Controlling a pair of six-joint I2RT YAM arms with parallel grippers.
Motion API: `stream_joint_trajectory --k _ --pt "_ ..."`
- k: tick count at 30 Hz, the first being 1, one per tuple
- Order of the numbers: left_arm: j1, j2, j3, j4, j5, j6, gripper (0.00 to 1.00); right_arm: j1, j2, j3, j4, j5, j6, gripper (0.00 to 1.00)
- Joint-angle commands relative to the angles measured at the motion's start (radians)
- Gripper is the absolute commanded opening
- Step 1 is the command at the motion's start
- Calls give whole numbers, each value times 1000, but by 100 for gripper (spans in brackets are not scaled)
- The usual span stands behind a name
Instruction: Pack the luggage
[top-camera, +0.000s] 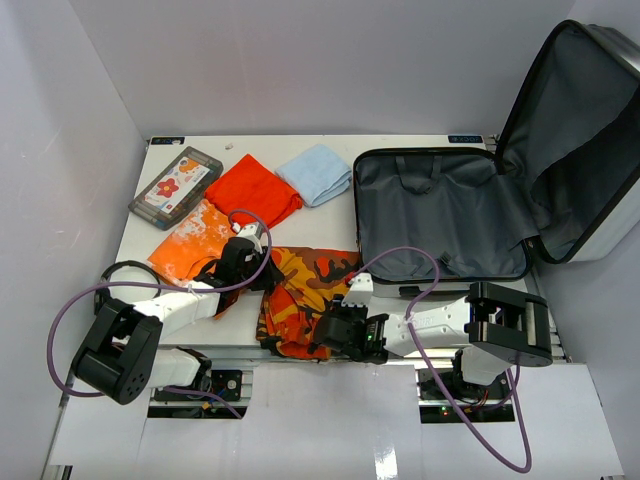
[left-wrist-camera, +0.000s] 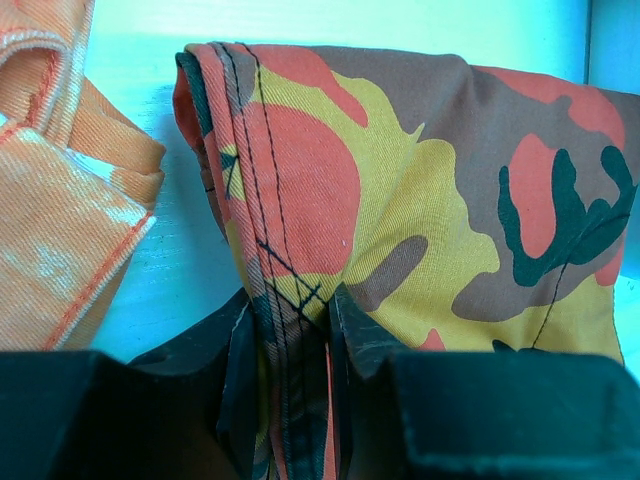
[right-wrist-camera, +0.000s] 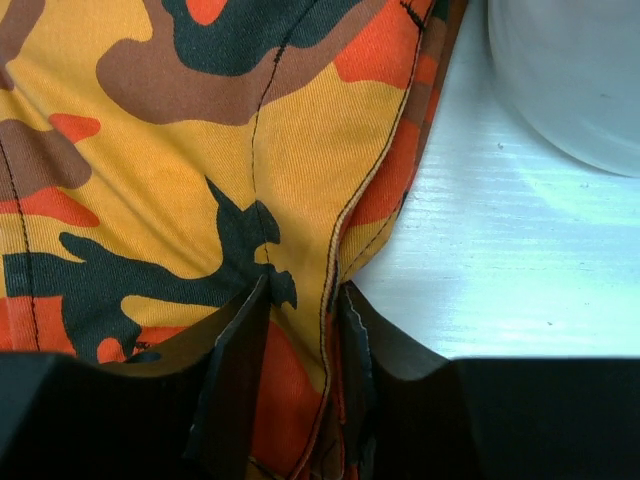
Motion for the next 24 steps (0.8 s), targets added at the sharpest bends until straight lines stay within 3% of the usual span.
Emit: stream_joint_trajectory --k 1,3,13,24 --pt "-3 -11 -35 -48 19 11 0 0 18 40 17 11 -44 15" --pt "-3 -13 -36 -45 21 11 0 0 6 54 19 15 -95 8" --pt "-5 -13 -10 -29 8 15 0 1 -4 155 -9 60 -318 8" --pt "-19 -89 79 -75 -20 2 0 1 22 287 -79 158 -425 8"
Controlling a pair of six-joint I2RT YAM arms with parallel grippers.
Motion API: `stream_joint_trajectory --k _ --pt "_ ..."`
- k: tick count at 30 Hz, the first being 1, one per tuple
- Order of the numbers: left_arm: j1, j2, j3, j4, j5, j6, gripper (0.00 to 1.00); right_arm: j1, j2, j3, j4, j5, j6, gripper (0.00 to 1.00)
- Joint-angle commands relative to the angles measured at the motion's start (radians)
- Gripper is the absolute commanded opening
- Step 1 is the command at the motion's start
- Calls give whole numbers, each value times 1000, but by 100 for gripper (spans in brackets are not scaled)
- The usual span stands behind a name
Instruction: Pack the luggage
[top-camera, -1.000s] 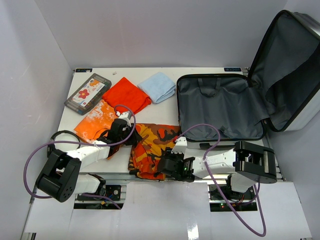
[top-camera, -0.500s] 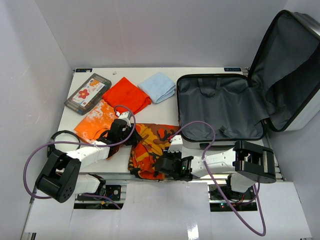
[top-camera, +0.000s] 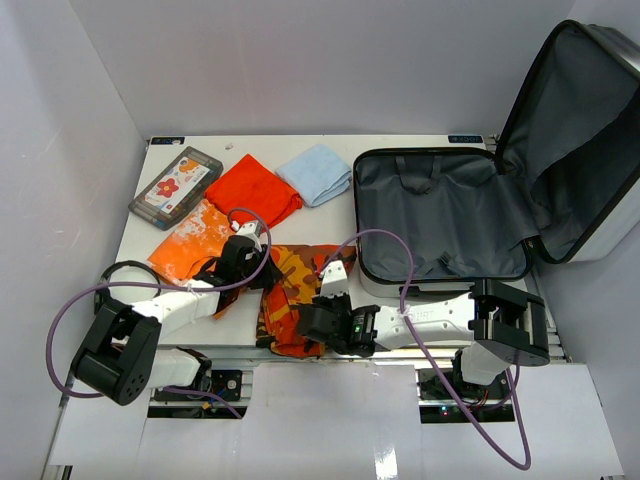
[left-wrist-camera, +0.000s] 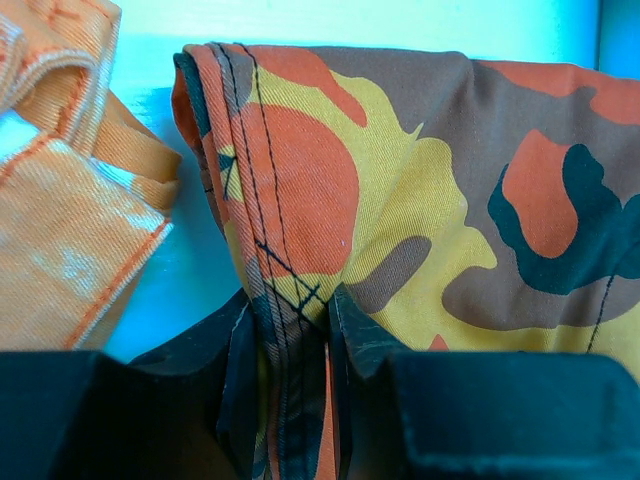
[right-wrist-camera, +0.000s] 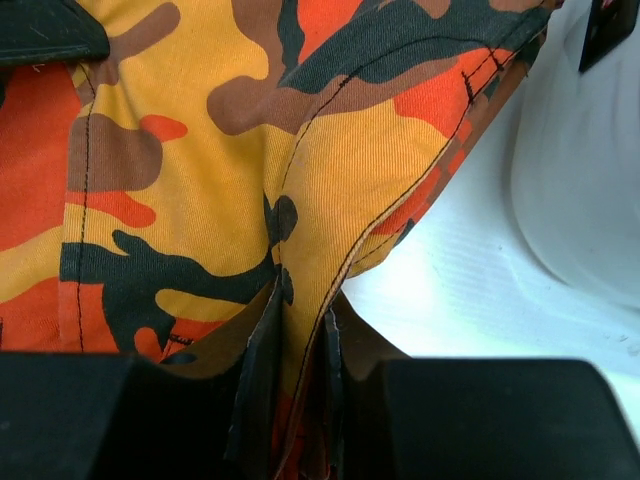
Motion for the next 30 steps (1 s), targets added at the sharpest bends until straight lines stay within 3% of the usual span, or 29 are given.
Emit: stream_joint_trajectory --k 1,10,17,24,30 --pt "-20 -104 64 -42 11 3 0 1 5 106 37 127 -89 8" --pt "-45 -232 206 -159 -3 10 0 1 -53 197 41 191 -200 8" --pt "-52 -172 343 -190 -13 41 0 -68 -106 289 54 162 -319 8" --pt "-53 34 564 -163 58 82 0 -226 -265 298 56 111 -421 8" --pt "-98 268 852 -123 124 93 0 -461 -390 233 97 39 -479 8"
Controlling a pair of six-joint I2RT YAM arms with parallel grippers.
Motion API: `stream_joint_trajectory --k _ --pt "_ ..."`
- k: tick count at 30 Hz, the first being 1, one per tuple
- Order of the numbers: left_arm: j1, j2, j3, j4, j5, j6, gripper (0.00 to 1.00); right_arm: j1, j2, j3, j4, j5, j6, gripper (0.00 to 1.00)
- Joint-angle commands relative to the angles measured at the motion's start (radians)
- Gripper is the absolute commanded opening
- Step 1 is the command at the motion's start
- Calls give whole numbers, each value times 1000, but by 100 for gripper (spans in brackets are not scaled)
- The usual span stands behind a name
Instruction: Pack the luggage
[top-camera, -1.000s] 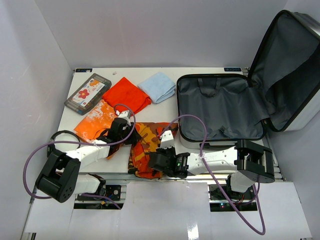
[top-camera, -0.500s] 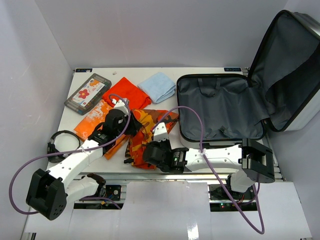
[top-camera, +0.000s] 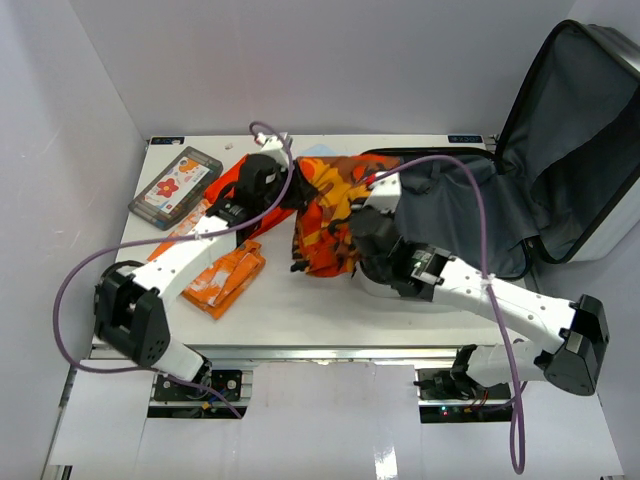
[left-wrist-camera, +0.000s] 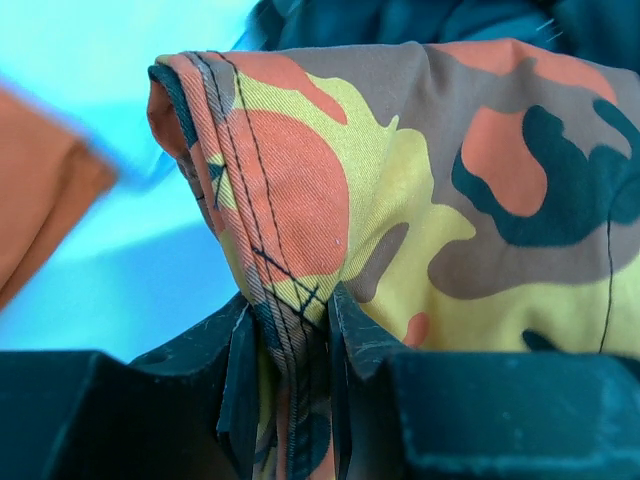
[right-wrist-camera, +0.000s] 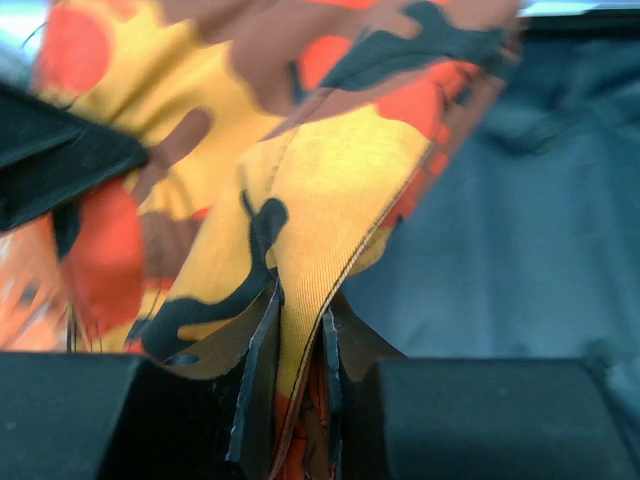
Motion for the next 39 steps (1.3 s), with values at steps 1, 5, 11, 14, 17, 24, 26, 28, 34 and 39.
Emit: stream_joint_trajectory --k 1,5,11,14,17,24,26,28,34,39 --pt "-51 149 220 86 111 22 0 -180 -113 -25 139 12 -88 8" --pt "-76 375 423 180 188 -25 0 -405 -143 -57 200 -182 -126 8" --pt "-112 663 773 114 242 -14 0 -663 -73 -29 234 -389 -160 8" --pt "-117 728 799 133 246 -38 0 -790 -17 -37 234 -496 -147 8" --pt "-124 760 793 135 232 -34 0 -856 24 -63 246 -571 -141 8" --pt "-142 805 731 217 189 -10 0 -916 96 -110 255 -611 -189 8" --pt "-144 828 732 213 179 3 0 -920 94 -132 275 -626 -180 8" --pt "-143 838 725 207 154 15 0 -921 100 -149 288 -650 -171 8" --pt "-143 867 705 205 85 42 0 -931 128 -166 268 -597 -152 8" --pt "-143 866 669 207 47 65 30 -946 136 -166 255 -600 -141 8"
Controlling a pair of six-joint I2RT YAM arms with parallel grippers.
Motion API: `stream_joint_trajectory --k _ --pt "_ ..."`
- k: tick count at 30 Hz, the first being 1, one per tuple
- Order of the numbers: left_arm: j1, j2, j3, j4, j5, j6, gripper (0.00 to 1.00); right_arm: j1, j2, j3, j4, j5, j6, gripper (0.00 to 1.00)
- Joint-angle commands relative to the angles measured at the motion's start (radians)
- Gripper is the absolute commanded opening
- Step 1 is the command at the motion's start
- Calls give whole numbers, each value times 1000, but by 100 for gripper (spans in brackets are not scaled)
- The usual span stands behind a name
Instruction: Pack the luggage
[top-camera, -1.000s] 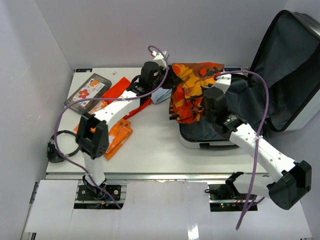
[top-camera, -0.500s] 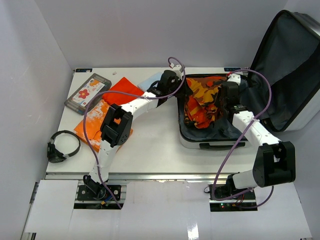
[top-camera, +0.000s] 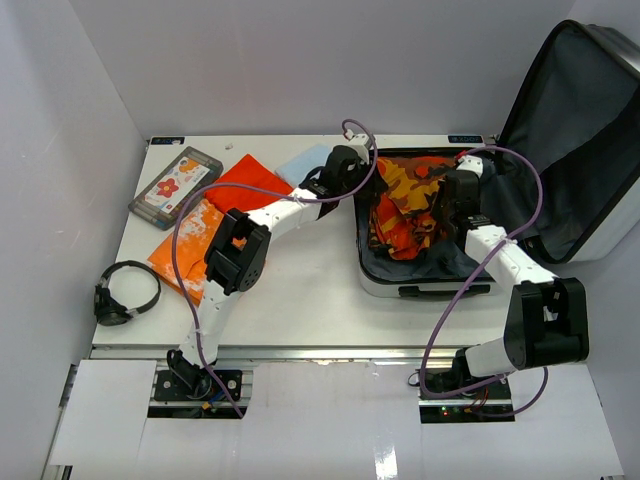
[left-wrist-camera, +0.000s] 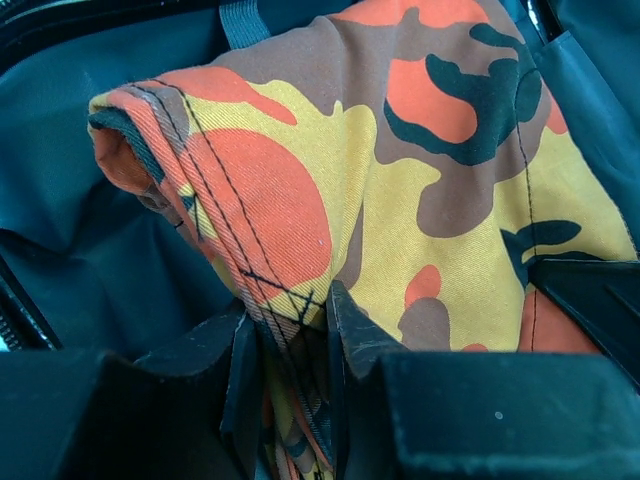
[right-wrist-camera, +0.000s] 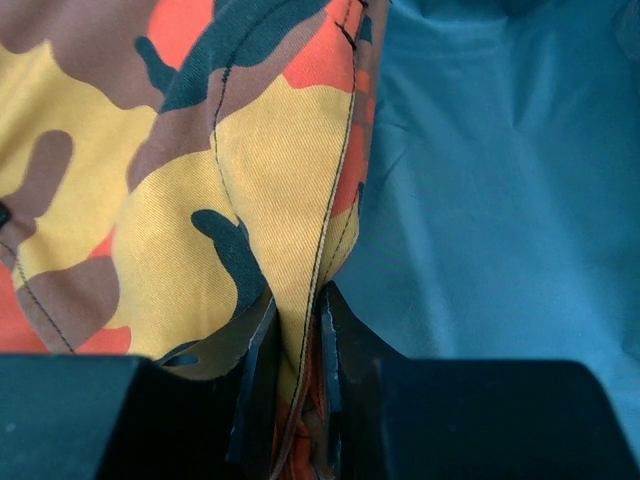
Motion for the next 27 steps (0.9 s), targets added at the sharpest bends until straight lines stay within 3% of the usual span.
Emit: stream_joint_trajectory --k 1,3,6,11,14,19,22,27 --pt "5 -2 -58 26 -62 47 37 -25 9 10 61 45 6 9" --pt "6 -19 -80 32 -72 52 49 -31 16 14 46 46 8 10" --pt "5 -45 -99 29 -85 58 60 -38 9 8 41 33 10 11" --pt "5 -95 -138 33 -104 62 65 -44 5 -3 36 -12 3 13" --pt "0 -139 -162 38 -118 71 66 -51 32 12 20 -19 -4 24" --pt "-4 -208 -182 28 -117 92 67 -64 53 43 -64 39 24 58" --pt "-6 -250 -189 11 -120 114 67 -64 21 53 -96 64 39 67" --pt "-7 -350 -209 -63 -154 133 68 -64 -23 111 -191 89 49 70"
